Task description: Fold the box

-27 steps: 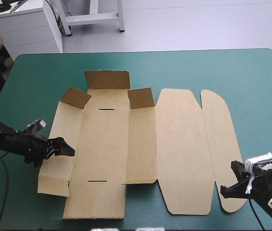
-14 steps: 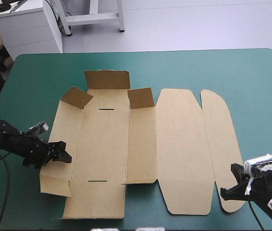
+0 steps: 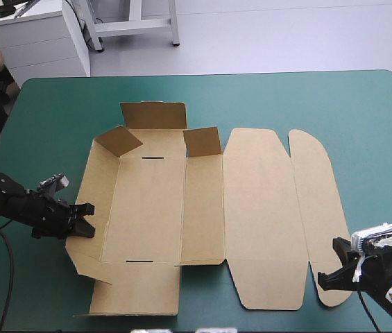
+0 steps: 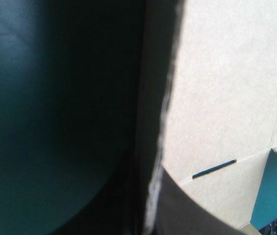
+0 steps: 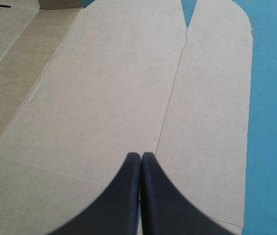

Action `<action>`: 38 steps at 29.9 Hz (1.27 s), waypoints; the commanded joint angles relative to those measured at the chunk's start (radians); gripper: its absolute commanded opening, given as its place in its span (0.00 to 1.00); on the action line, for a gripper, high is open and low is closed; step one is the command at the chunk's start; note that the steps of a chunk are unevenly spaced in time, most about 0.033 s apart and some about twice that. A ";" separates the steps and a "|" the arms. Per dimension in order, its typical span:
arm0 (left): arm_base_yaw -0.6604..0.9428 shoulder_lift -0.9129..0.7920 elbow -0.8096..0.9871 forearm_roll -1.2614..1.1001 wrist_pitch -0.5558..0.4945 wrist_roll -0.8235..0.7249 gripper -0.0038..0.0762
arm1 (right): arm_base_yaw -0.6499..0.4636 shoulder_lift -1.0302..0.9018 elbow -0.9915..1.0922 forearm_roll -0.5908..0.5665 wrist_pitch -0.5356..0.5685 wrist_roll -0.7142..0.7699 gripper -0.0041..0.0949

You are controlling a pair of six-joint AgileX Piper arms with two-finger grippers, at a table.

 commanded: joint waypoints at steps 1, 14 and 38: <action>-0.004 -0.034 -0.051 -0.041 0.092 -0.004 0.04 | -0.006 0.007 -0.024 0.005 -0.050 -0.008 0.02; -0.337 0.021 -0.484 0.465 0.086 -0.171 0.04 | -0.006 0.007 -0.024 0.008 -0.007 -0.008 0.02; -0.853 0.250 -0.808 1.340 -0.140 -0.054 0.04 | -0.006 0.007 -0.024 0.066 0.085 -0.033 0.02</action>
